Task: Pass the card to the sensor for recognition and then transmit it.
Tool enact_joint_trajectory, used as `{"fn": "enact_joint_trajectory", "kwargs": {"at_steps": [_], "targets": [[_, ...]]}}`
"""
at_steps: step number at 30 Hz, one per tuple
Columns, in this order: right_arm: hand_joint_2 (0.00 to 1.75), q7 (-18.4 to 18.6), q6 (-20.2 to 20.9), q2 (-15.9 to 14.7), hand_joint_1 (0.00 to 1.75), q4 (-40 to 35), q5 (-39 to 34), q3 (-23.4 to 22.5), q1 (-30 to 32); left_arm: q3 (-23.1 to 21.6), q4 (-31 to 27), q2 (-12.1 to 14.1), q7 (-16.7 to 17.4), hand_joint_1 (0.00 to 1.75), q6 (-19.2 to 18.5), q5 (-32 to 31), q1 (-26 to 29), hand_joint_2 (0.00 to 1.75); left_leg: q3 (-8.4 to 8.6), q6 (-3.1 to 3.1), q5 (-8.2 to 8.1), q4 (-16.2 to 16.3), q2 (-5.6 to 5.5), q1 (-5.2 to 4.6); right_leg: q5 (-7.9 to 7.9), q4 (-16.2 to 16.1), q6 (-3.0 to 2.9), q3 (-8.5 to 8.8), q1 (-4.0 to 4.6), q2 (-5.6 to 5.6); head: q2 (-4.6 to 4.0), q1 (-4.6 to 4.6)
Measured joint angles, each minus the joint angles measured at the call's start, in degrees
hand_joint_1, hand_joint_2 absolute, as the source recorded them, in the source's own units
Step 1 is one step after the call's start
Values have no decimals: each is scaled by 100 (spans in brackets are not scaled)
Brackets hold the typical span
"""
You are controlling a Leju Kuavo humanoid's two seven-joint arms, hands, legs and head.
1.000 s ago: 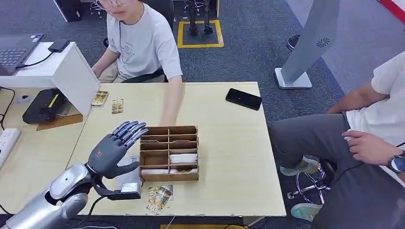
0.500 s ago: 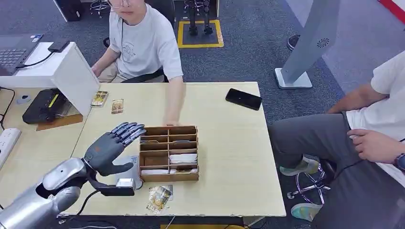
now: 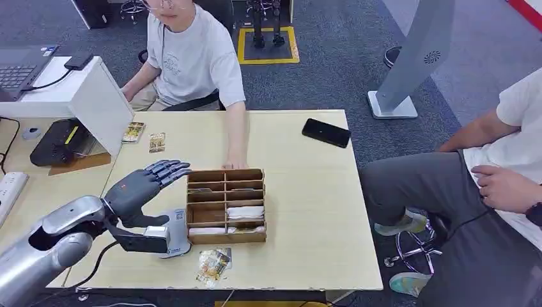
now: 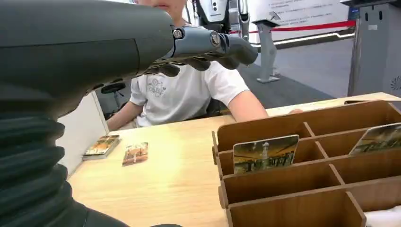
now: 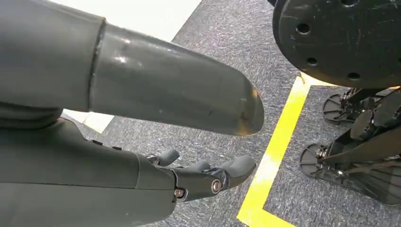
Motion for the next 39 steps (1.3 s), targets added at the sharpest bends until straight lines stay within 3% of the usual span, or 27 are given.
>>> {"fn": "enact_joint_trajectory", "kwargs": {"at_steps": [6,20,30,33,39], "targets": [[0,9,11,0,0,0,-2,-2,0,2,-105,-24,-138,0,-361,590,7,175,0,0,0,0,0,0,0,0,0,0,0,0,0,-2],[0,74,55,0,0,0,-7,-7,-1,2,-201,-251,-112,0,-474,485,3,175,0,0,0,0,0,0,0,0,0,0,0,0,0,-2],[0,96,48,0,0,0,-9,-13,-3,0,-199,-470,138,0,-419,260,-6,175,0,0,0,1,0,-1,0,0,0,0,-1,0,0,-2],[0,136,28,2,0,0,-9,-35,-5,-17,-111,-728,337,0,-367,203,-28,175,0,0,0,1,0,-1,0,0,0,0,-1,0,0,0],[0,138,-15,2,0,0,-9,-35,-6,-24,-2,-863,367,0,-319,203,-28,175,0,0,0,1,0,-1,0,0,0,0,0,0,0,-2]]}}
